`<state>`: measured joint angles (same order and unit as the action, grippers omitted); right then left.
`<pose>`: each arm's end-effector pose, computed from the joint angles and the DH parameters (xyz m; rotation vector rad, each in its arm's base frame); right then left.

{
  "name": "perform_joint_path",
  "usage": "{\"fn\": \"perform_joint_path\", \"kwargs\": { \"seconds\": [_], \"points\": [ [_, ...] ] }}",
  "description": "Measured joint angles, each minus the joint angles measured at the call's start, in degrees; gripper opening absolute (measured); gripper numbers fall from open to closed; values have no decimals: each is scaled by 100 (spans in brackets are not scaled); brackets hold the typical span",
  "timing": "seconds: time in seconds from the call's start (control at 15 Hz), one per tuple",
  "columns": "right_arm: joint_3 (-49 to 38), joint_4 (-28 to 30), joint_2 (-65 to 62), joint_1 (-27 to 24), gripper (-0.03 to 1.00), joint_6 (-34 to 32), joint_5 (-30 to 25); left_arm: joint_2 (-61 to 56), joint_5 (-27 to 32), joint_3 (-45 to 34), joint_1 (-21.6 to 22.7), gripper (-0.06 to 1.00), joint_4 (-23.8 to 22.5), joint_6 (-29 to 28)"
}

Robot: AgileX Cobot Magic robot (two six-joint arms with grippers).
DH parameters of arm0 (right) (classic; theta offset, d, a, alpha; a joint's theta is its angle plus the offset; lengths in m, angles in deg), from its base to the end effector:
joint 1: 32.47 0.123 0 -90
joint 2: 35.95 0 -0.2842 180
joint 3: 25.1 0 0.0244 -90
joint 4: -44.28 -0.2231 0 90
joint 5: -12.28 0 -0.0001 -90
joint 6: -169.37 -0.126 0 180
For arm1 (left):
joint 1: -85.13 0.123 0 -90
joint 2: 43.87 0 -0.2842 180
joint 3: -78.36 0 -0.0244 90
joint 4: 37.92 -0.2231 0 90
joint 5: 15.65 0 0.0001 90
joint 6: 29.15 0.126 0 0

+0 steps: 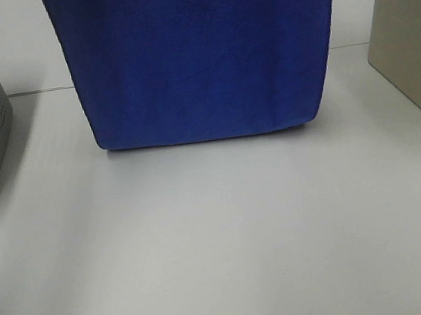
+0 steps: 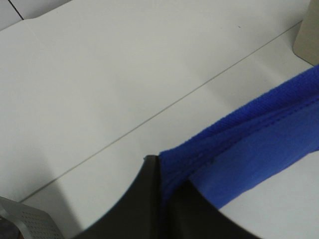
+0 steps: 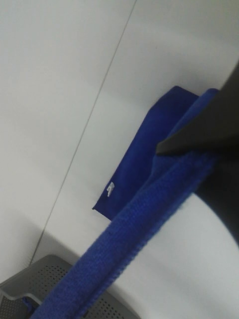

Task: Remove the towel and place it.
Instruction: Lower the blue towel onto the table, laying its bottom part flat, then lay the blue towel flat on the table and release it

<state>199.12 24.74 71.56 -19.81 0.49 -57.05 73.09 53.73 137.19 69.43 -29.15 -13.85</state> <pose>0.3460 0.1181 0.4368 -0.4940 2.2359 0.4434 0.3846 -0.1268 0.4392 0.6113 2.1348 -0.1928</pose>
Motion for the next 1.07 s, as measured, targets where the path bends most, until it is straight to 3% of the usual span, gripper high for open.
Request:
{"fn": "perform_joint_path", "kwargs": {
  "seconds": [0.67,1.07],
  "points": [
    [-3552,-441,-1896,0,2,-17,23,-2137,0,-3999,0,0,733,57],
    [-5735,-808,-3077,0,2,-109,40,-3335,-29,-6520,0,0,1581,155]
  ]
}}
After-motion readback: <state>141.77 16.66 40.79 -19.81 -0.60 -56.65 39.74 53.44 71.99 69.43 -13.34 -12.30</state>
